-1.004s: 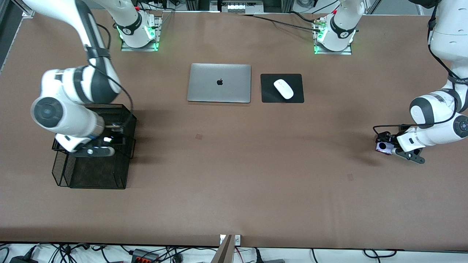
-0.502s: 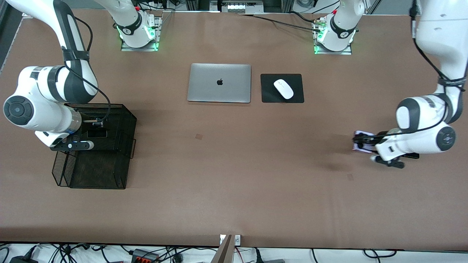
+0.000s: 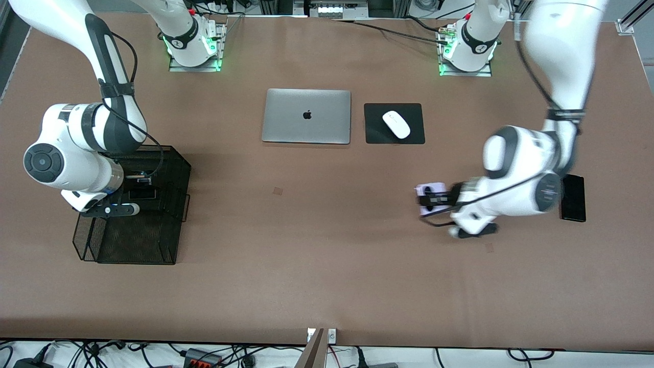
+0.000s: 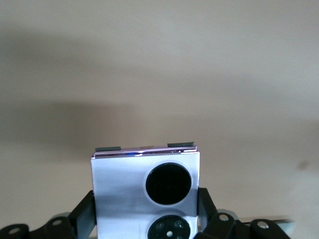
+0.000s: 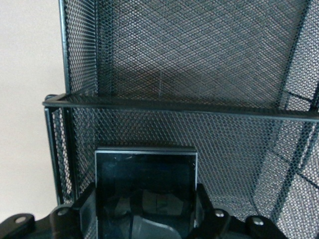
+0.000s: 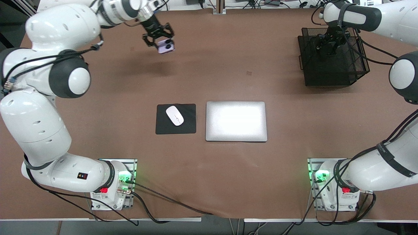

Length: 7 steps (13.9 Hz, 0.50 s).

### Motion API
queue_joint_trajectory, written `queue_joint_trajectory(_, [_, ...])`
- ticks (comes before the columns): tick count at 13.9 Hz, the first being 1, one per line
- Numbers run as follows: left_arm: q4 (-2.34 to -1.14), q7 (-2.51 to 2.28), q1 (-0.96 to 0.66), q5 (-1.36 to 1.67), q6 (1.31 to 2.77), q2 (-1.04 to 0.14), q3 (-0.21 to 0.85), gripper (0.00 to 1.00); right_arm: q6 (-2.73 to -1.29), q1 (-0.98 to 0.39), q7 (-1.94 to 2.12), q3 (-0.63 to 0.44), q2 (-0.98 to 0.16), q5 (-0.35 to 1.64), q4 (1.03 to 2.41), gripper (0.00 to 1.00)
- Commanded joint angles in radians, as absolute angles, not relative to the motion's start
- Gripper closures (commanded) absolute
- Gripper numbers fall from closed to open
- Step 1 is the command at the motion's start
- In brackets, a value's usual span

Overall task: Place phones with both arms
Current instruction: 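Carry the lavender flip phone to mid-table with the left gripper and release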

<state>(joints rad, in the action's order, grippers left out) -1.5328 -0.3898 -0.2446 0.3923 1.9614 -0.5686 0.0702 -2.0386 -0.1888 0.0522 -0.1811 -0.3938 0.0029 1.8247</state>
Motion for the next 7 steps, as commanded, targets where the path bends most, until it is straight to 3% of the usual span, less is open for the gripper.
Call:
queue_joint_trajectory(1, [-1.393,-0.508,-0.328,0.449,1.937,-0.656,0.055,0.54,-2.062,-0.187,0.049,-0.175,-0.399,0.021,1.830,0.59])
queue_joint_trajectory(2, [-1.361,-0.543,-0.356,0.492,1.940,-0.679,0.055,0.57,-2.060,-0.187,0.046,-0.175,-0.397,0.023,1.829,0.01])
queue_joint_trajectory(7, [-1.189,-0.781,-0.532,0.534,2.086,-0.814,0.009,0.55,-1.987,-0.186,0.057,-0.176,-0.361,0.023,1.755,0.00])
